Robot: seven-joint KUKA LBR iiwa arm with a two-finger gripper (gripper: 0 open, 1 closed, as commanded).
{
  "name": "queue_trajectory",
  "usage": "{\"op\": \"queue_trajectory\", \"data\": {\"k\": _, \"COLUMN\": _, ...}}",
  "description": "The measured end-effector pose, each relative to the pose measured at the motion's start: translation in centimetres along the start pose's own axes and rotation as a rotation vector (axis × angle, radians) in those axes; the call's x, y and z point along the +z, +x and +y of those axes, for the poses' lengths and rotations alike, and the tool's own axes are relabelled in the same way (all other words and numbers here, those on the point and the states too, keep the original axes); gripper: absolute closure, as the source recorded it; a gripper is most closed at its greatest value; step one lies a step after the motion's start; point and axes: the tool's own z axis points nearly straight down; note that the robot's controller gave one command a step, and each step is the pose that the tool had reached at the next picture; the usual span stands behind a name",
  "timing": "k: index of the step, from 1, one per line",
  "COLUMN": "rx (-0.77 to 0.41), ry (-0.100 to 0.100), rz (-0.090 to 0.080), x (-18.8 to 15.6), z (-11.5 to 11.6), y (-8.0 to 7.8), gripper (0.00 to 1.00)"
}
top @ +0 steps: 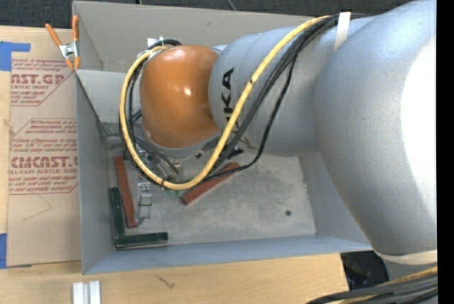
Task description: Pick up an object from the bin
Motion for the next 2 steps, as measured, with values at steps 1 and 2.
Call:
{"op": "queue_trajectory", "data": {"k": 1, "rx": 0.002, "ry": -0.002, "rz": -0.007, "x": -0.4, "z": -0.1, "y": -0.2, "gripper": 0.0}}
{"op": "queue_trajectory", "data": {"k": 2, "rx": -0.061, "ry": -0.003, "rz": -0.015, "x": 1.7, "z": 0.0, "y": 0.2, "gripper": 0.0}}
